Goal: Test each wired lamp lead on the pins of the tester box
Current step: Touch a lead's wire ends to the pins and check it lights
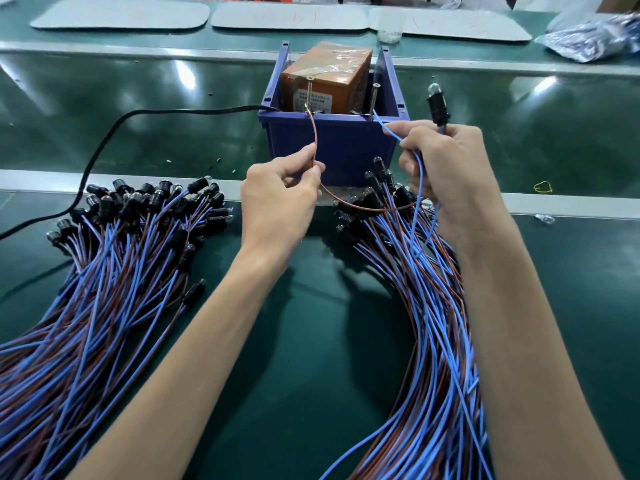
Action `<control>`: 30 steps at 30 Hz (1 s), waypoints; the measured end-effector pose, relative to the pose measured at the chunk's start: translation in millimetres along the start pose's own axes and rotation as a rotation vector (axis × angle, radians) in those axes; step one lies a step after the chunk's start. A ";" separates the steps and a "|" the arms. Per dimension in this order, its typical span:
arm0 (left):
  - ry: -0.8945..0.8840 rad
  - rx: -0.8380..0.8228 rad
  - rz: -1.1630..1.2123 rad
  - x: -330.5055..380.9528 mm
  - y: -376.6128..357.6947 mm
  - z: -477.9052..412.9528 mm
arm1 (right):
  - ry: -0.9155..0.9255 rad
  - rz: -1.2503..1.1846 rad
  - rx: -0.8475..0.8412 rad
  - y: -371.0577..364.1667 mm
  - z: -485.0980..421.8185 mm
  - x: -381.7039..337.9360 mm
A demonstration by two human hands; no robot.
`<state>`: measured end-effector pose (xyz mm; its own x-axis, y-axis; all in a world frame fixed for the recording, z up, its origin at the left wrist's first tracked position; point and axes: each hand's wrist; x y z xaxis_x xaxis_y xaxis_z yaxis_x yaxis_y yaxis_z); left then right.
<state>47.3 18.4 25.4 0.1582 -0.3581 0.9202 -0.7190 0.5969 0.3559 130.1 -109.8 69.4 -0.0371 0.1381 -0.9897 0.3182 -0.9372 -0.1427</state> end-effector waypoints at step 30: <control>-0.039 -0.006 0.002 0.9 0.0 0.6 | 0.049 0.026 -0.025 4.5 0.4 1.0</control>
<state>47.1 17.7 26.1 0.1297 -0.3848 0.9139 -0.7156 0.6017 0.3549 131.2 -114.0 67.7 0.0175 0.1294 -0.9914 0.3424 -0.9324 -0.1157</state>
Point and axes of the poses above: each hand's wrist, its own z-axis away from the middle knuckle, its own y-axis out of the back of the hand, x = y × z, and after that the axes turned 12 degrees about -z, right-handed
